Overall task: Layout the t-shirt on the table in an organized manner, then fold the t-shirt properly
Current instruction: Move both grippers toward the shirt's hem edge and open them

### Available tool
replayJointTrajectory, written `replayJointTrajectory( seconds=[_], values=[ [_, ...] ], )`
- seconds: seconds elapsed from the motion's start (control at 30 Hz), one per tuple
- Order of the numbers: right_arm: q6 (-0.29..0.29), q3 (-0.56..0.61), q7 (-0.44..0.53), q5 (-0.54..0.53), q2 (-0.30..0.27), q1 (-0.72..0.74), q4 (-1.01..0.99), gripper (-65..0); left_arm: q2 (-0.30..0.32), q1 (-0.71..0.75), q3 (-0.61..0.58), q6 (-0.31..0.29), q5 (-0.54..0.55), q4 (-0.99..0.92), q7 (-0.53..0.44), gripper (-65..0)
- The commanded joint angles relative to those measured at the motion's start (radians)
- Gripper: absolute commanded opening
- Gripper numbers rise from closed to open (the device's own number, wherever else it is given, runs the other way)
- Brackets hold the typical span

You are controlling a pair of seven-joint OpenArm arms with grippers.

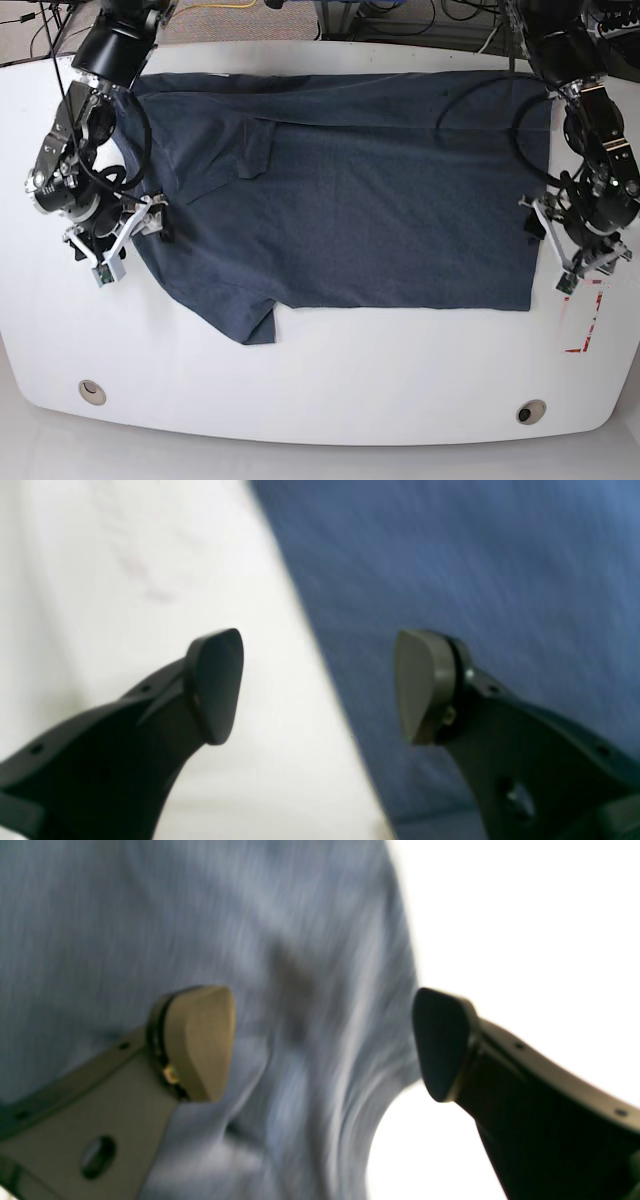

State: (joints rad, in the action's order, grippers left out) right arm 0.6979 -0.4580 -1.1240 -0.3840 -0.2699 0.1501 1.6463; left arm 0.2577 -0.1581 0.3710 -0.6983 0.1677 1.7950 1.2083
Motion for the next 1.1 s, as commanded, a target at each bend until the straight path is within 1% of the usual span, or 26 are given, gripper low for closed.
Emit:
replayJointTrajectory(
  seconds=[0.0,0.13,0.23,0.3,0.33,0.43,0.67,0.77,0.93,1.07],
  values=[
    [0.0,-0.003,0.055,0.041,-0.018,0.064,-0.065,-12.7,0.012,-0.054,0.001,0.0,0.006,0.015,-0.011,-21.1],
    [0.0,-0.002,0.129,0.148,-0.016,0.162,-0.226,-12.7,0.012,-0.113,0.003,0.0,0.006,0.015,-0.011,-20.7],
    [0.0,-0.002,0.216,0.219,-0.016,0.22,-0.355,-12.7,0.012,-0.142,0.003,0.0,0.006,0.015,-0.011,-20.6],
    [0.0,-0.002,0.27,0.247,-0.018,0.248,-0.423,-12.7,0.012,-0.151,0.003,0.0,0.008,0.015,-0.011,-20.6],
    [0.0,-0.002,0.313,0.268,-0.019,0.276,-0.482,-12.7,0.012,-0.156,0.003,0.0,0.008,0.015,-0.011,-20.6],
    [0.0,-0.002,0.374,0.305,-0.021,0.329,-0.596,-12.7,0.013,-0.157,0.003,0.0,0.008,0.015,-0.011,-20.6],
    [0.0,-0.002,0.486,0.349,-0.021,0.409,-0.786,-12.7,0.016,-0.15,0.007,0.0,0.008,0.015,-0.011,-20.6],
    [0.0,-0.002,0.516,0.349,-0.019,0.423,-0.837,-12.7,0.016,-0.142,0.012,0.0,0.008,0.015,-0.011,-20.6],
    [0.0,-0.002,0.559,0.351,-0.013,0.431,-0.886,-12.8,0.018,-0.133,0.064,0.0,0.006,0.013,-0.011,-20.4],
    [0.0,-0.002,0.597,0.351,-0.013,0.429,-0.935,-13.0,0.018,-0.137,0.076,0.0,0.005,0.013,-0.011,-20.4]
  ],
)
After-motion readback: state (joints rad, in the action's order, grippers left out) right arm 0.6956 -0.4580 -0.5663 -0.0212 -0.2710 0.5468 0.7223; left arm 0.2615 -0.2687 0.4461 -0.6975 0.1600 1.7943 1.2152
